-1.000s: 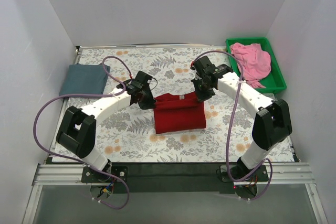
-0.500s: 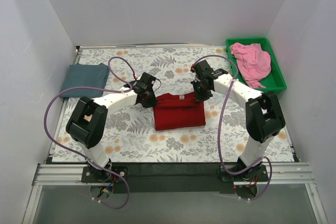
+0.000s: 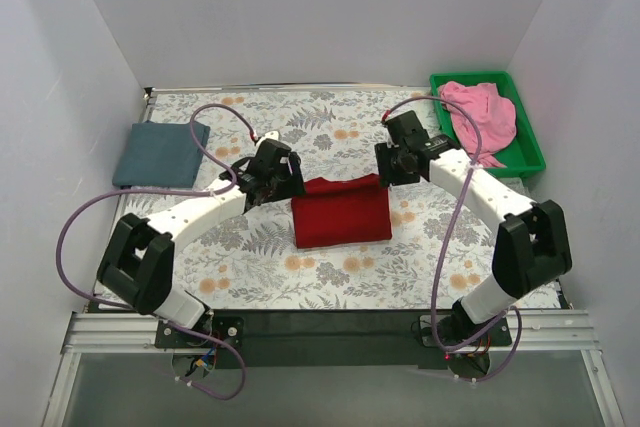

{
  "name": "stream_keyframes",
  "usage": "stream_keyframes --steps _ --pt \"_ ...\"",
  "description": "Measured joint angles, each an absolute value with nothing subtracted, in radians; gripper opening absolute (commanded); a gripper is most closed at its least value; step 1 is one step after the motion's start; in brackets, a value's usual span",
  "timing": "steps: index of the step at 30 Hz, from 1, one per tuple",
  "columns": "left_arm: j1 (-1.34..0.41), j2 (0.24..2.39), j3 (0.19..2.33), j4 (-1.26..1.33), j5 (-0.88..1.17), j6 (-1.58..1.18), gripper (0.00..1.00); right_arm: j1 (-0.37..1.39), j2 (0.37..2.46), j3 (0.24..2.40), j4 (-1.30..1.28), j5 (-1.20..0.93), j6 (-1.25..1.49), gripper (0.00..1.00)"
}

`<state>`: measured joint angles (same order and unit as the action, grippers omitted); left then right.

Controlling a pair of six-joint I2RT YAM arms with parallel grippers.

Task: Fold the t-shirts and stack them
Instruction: Fold the tshirt

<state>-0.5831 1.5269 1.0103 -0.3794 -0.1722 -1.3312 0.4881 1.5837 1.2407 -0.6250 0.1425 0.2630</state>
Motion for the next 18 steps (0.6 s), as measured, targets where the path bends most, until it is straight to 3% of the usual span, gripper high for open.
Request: stream_keyframes --steps 10,18 --pt "-0.638 1.438 0.892 -0.302 -0.126 -1.24 0.51 0.488 1.496 1.126 -0.478 -0.094 0.226 0.41" --pt "-0.638 1.671 1.01 -0.208 -0.152 -1.171 0.51 0.465 1.647 1.114 -0.307 -0.23 0.226 0.4"
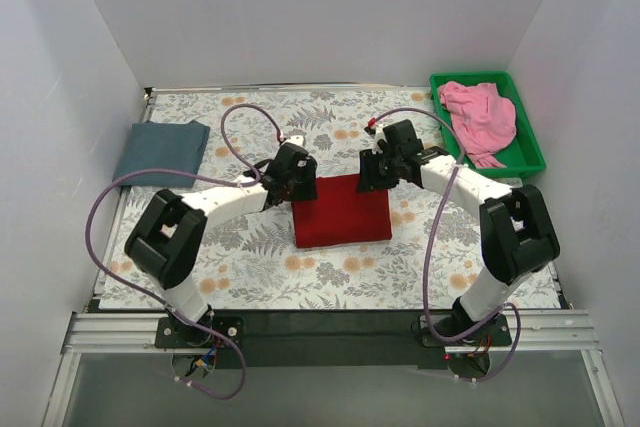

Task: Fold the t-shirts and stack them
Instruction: Fold the tshirt

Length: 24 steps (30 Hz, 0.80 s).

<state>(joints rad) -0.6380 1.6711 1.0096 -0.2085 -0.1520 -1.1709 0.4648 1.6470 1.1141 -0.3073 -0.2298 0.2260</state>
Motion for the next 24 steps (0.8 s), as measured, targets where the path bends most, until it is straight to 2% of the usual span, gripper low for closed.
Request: stream_keyframes --steps 7,11,12,15,18,24 --pt "-0.637 1.889 1.145 -0.145 -0.163 -1.124 0.55 0.378 1.791 1.114 -0.174 -0.274 0.262 0.37" --pt "-0.638 1.88 1.174 -0.15 -0.169 -1.112 0.62 0.341 1.796 1.113 -0.168 -0.308 0.284 0.37" --pt "-0.638 1.867 1.172 -0.157 -0.171 -1.112 0.68 0.337 1.78 1.107 -0.159 -0.323 0.29 0.38" --pt "-0.638 1.778 1.148 -0.184 -0.176 -1.126 0.77 0.339 1.678 1.061 -0.145 -0.384 0.318 0.38" --pt "-0.645 1.635 1.105 -0.213 -0.174 -1.161 0.75 0.353 1.546 0.989 -0.092 -0.466 0.371 0.38" --pt "-0.685 1.386 0.996 -0.221 -0.071 -1.293 0.54 0.429 1.43 0.823 0.09 -0.6 0.501 0.37"
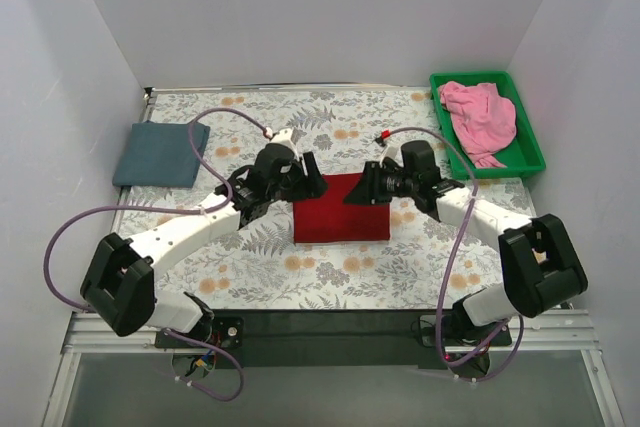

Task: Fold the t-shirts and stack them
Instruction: Fold the tshirt

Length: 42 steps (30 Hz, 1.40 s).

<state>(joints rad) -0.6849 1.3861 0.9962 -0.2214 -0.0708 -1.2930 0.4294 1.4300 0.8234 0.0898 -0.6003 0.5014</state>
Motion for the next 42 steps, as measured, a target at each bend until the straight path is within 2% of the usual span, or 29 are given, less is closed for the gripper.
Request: stream_keyframes --steps 2,5,6,9,13,18,26,31,36,42 --pt "-0.696 1.381 0.942 -0.208 -0.033 -1.332 0.48 0.457 1.456 0.773 0.15 -0.623 0.532 0.37" --pt "-0.701 1.454 0.874 -0.191 0.008 -1.376 0.44 0.476 1.534 0.708 0.238 -0.652 0.566 0.35" --pt "-0.701 1.491 0.854 -0.187 0.018 -1.39 0.4 0.475 1.567 0.687 0.267 -0.657 0.574 0.34" --pt "-0.689 1.591 0.802 -0.177 0.052 -1.444 0.32 0.46 1.663 0.607 0.373 -0.675 0.594 0.31" --pt "-0.616 1.594 0.75 -0.103 0.145 -1.533 0.26 0.4 1.718 0.511 0.586 -0.768 0.635 0.28" --pt "-0.573 1.592 0.722 -0.071 0.221 -1.578 0.25 0.346 1.7 0.436 0.693 -0.818 0.648 0.28" --pt "-0.571 1.486 0.709 -0.16 0.23 -1.574 0.38 0.31 1.477 0.377 0.591 -0.805 0.648 0.28" --pt "-0.572 1.404 0.709 -0.197 0.229 -1.575 0.36 0.261 1.481 0.359 0.572 -0.79 0.619 0.26" --pt "-0.572 1.474 0.708 -0.222 0.237 -1.578 0.29 0.233 1.57 0.344 0.585 -0.806 0.6 0.25" --pt "-0.572 1.531 0.723 -0.264 0.247 -1.587 0.33 0.228 1.53 0.35 0.546 -0.805 0.578 0.25"
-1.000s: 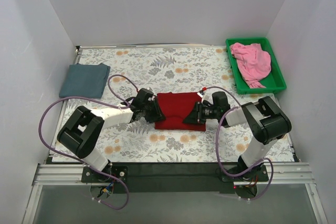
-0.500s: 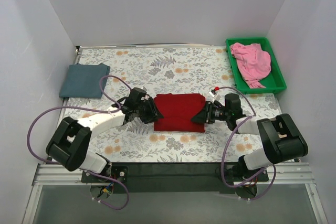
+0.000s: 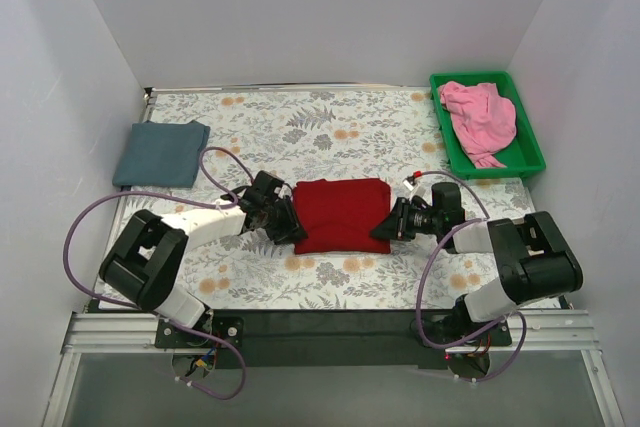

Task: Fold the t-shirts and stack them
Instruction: Fold the tshirt

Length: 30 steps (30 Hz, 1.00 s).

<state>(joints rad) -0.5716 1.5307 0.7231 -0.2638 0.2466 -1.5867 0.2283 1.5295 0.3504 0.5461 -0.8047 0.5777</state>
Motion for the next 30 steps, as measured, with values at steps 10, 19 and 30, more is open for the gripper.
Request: stream_keyframes --steps 10,19,30 --pt "-0.56 1.543 0.978 -0.354 0.136 -1.486 0.37 0.228 1.514 0.64 0.397 -0.737 0.546 0.25" --pt "-0.501 1.871 1.223 -0.268 0.087 -1.398 0.38 0.194 1.824 0.848 0.397 -0.682 0.538 0.24" --pt "-0.48 1.886 1.23 -0.273 0.084 -1.371 0.64 0.149 1.819 0.85 0.311 -0.675 0.464 0.35"
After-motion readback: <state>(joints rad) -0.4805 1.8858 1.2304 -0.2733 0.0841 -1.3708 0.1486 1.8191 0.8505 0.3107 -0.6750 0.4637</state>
